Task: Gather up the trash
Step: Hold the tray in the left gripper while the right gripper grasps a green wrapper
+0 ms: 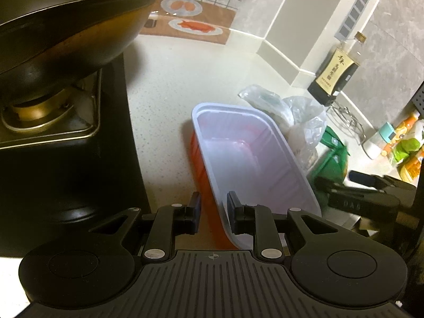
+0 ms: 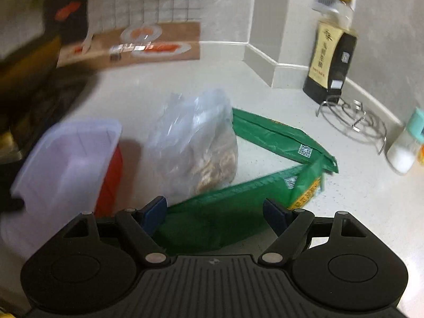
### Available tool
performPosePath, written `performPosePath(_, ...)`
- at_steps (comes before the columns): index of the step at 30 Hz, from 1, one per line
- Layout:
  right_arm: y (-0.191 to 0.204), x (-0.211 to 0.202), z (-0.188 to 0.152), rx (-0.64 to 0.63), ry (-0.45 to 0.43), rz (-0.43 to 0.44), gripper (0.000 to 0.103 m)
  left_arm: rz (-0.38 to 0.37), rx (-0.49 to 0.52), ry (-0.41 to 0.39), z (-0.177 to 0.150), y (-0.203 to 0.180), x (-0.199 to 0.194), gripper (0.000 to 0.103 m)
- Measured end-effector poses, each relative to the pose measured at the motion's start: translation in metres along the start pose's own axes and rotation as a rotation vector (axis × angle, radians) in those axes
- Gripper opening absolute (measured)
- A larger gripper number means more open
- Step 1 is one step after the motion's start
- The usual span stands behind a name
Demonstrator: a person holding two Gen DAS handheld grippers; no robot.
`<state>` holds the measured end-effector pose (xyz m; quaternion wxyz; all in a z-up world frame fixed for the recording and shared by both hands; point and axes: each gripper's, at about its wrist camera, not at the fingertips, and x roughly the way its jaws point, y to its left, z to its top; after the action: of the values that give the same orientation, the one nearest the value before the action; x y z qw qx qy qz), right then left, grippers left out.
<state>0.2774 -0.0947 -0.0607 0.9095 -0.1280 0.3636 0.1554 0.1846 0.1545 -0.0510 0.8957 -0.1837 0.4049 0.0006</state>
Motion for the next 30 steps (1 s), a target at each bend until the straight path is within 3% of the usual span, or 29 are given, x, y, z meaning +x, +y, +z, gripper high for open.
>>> performPosePath(3,-0.008,-0.004,-0.009,-0.059,0.0,-0.14,0.081,-0.007,0.002,0.005,0.0,-0.001,0.002,0.024)
performPosePath(7,-0.047,-0.011,-0.013,0.014,0.019,-0.212,0.081,-0.013,0.007,0.019,0.0,-0.003,0.008,0.024)
performPosePath(11,-0.089,-0.015,-0.012,0.287,0.019,-0.037,0.081,-0.011,0.011,0.024,0.0,-0.005,0.01,0.024)
performPosePath(13,-0.098,-0.014,-0.013,0.377,0.017,0.011,0.081,-0.011,0.01,0.022,0.001,-0.005,0.01,0.024)
performPosePath(20,-0.105,0.017,-0.02,0.602,0.044,-0.022,0.081,-0.006,0.008,0.029,0.001,-0.007,0.015,0.024)
performPosePath(24,-0.094,0.032,-0.01,0.527,0.021,-0.017,0.081,-0.007,0.007,0.037,0.001,-0.005,0.016,0.024)
performPosePath(26,-0.082,0.04,-0.002,0.419,0.017,0.083,0.081,-0.014,0.008,0.041,0.002,-0.005,0.017,0.024)
performPosePath(28,-0.076,0.039,0.002,0.383,0.001,0.186,0.074,-0.023,0.01,0.04,0.004,-0.005,0.019,0.024)
performPosePath(30,-0.072,0.033,0.001,0.37,-0.019,0.193,0.075,-0.033,0.009,0.035,0.006,-0.006,0.023,0.024)
